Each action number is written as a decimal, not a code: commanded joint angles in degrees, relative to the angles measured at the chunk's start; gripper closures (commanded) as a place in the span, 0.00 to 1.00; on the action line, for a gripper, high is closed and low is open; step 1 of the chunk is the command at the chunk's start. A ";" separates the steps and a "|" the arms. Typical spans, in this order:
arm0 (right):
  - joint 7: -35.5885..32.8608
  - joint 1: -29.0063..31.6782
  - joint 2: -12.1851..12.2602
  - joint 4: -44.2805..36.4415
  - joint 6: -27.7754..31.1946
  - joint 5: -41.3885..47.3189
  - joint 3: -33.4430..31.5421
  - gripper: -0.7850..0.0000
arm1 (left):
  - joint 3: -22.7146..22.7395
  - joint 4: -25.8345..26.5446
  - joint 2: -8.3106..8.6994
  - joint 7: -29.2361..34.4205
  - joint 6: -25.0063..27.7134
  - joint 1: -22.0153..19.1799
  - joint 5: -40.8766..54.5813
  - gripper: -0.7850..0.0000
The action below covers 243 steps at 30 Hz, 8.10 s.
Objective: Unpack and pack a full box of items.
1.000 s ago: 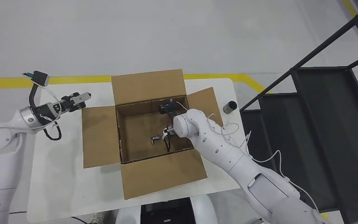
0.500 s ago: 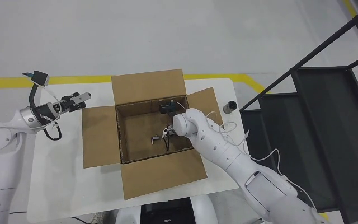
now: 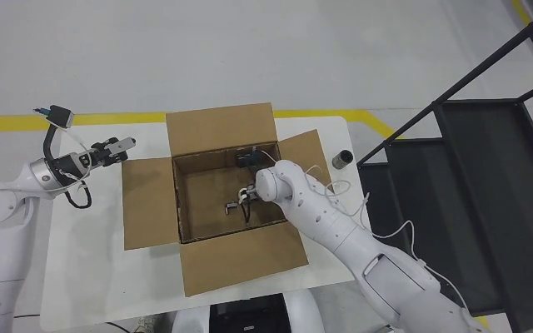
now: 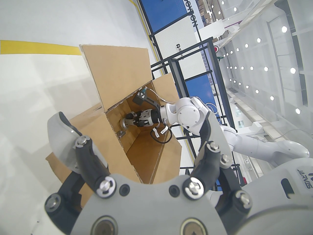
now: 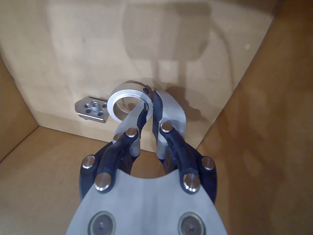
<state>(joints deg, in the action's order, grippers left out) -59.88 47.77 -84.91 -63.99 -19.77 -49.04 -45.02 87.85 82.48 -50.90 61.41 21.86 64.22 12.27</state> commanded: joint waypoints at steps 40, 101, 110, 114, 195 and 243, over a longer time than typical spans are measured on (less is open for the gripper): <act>4.60 32.92 9.02 -46.85 30.86 14.85 -31.33 1.00 | 0.00 0.00 0.00 0.00 0.00 0.00 0.00 0.00; 14.93 49.50 13.92 -34.95 9.74 0.89 -53.60 1.00 | 0.00 0.00 0.00 0.00 0.00 0.00 0.00 0.00; 14.15 43.21 13.67 -28.69 3.64 -11.58 -44.66 1.00 | 0.00 0.00 0.00 0.00 0.00 0.00 0.00 0.00; 13.58 41.48 13.60 -27.05 1.87 -14.64 -42.95 1.00 | 0.00 0.00 0.00 0.00 0.00 0.00 0.00 0.00; -3.91 18.98 11.52 -44.23 9.52 -5.12 -14.11 0.00 | 0.00 0.00 0.00 0.00 0.00 0.00 0.00 0.00; -3.79 -0.59 3.75 -17.68 10.53 -7.78 9.82 0.00 | 0.00 0.00 0.00 0.00 0.00 0.00 0.00 0.00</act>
<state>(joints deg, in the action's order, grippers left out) -64.07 47.73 -80.70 -82.44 -9.49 -57.01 -36.23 87.85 82.48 -50.90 61.41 21.86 64.22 12.27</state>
